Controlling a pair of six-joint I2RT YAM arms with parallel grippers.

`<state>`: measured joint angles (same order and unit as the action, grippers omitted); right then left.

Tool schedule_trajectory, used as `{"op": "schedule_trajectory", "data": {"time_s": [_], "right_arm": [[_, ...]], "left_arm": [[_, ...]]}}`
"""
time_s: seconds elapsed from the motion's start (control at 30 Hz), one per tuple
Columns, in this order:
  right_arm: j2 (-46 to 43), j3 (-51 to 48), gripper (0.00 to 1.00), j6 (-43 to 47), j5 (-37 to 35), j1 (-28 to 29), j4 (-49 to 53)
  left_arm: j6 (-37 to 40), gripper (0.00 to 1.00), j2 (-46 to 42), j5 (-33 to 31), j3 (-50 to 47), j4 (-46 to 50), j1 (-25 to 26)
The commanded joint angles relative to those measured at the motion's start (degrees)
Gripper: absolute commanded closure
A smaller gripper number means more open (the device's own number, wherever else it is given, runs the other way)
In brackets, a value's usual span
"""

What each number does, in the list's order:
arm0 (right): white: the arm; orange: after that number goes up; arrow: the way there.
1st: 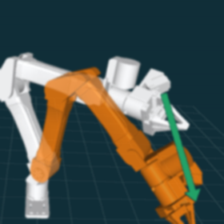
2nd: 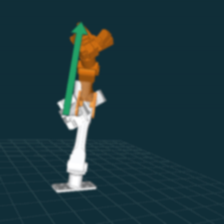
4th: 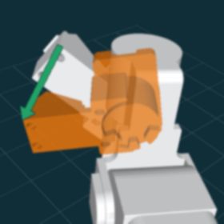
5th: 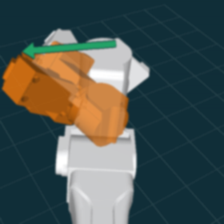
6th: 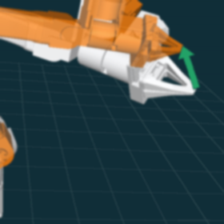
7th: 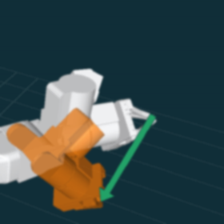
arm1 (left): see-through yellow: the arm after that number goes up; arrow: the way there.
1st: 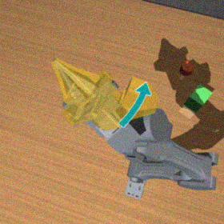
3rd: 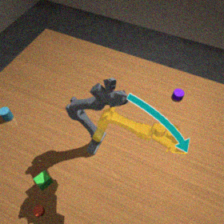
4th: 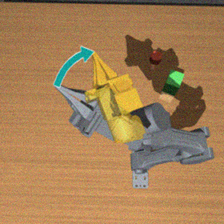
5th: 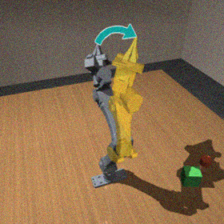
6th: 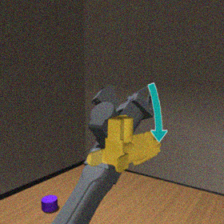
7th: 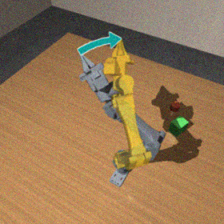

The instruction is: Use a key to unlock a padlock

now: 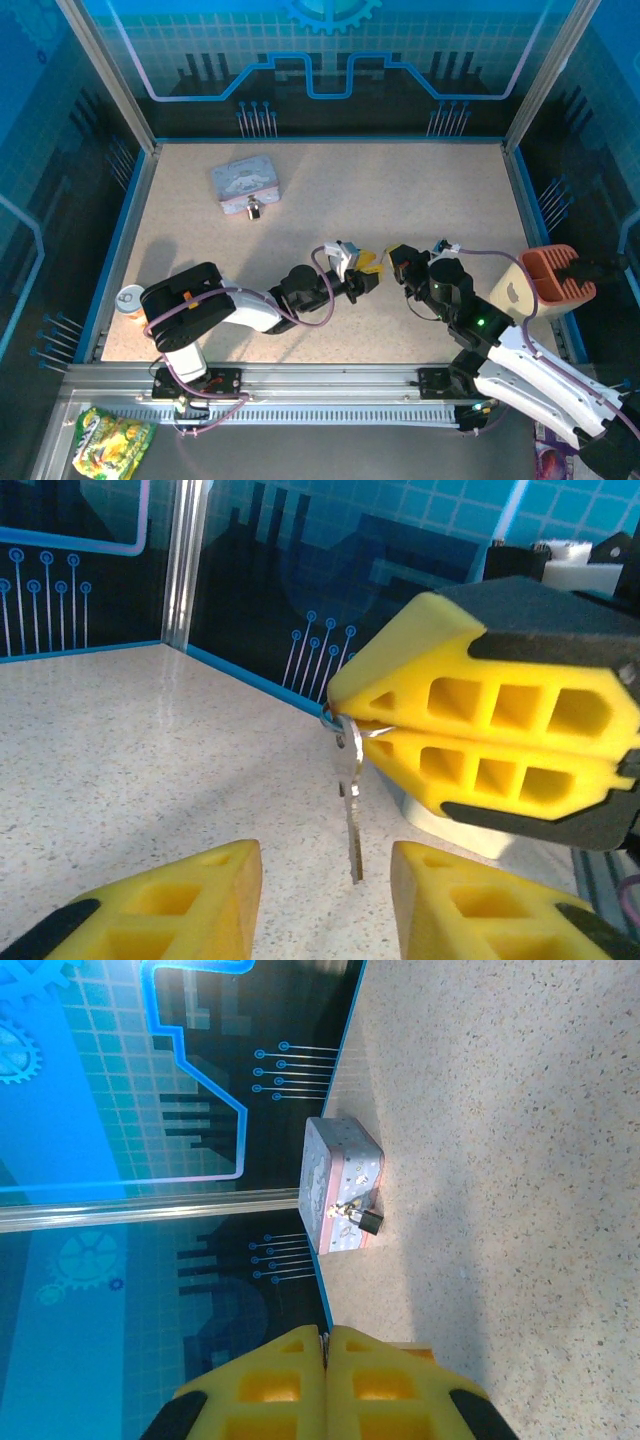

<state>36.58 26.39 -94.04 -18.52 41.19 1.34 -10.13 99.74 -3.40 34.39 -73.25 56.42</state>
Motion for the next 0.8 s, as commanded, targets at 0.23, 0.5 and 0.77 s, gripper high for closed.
{"op": "schedule_trajectory", "data": {"time_s": [0.23, 0.5, 0.77], "right_arm": [[0.5, 1.9, 1.0, -1.2, 0.4, 0.6, -1.9], [0.9, 2.1, 1.0, -1.3, 0.8, 1.0, -1.4], [1.0, 2.4, 1.0, -0.9, 0.5, 1.1, -0.4]], "left_arm": [[2.4, 0.73, -2.1, 0.4, 0.2, 1.2, 0.3], [3.4, 0.72, -2.4, 0.3, -0.1, 0.4, 0.3], [4.2, 0.82, -3.3, 0.5, 0.1, 2.4, 0.2]]}}
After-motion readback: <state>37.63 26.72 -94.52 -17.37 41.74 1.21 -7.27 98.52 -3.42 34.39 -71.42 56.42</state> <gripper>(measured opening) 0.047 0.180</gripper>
